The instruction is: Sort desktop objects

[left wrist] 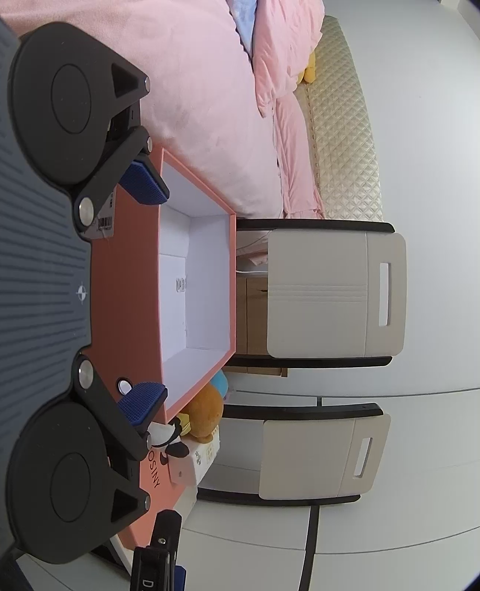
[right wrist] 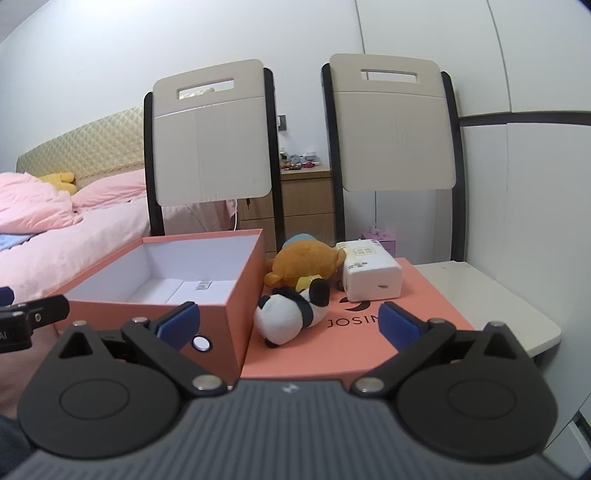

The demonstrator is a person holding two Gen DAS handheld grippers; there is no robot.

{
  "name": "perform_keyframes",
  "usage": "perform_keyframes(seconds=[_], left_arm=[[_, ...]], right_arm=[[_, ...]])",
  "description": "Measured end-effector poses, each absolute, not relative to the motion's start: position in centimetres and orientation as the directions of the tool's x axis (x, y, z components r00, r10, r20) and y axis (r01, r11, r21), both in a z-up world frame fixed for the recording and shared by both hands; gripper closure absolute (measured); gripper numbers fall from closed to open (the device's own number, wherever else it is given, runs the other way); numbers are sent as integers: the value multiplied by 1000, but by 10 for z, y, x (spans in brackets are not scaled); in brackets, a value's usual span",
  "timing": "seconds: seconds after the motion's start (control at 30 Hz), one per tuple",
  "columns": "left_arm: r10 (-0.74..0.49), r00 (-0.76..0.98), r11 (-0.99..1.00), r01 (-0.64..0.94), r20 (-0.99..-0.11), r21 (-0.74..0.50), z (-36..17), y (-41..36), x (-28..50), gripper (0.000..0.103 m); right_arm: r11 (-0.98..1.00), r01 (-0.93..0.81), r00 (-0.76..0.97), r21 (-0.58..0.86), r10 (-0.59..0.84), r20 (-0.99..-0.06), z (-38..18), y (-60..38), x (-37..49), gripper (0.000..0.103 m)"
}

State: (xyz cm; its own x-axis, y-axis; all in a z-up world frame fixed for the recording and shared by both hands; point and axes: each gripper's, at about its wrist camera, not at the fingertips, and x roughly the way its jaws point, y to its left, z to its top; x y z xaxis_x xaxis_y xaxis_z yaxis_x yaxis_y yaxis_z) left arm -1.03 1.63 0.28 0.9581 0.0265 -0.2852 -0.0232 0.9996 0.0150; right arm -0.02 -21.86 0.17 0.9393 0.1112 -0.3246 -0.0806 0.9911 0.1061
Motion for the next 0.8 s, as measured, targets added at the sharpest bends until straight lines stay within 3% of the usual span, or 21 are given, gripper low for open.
perform_keyframes(seconds=[0.8], left_arm=[[18, 957, 1000, -17, -290, 7, -4, 24, 2, 0]], right_arm=[[991, -121, 934, 55, 132, -332, -1, -196, 12, 0]])
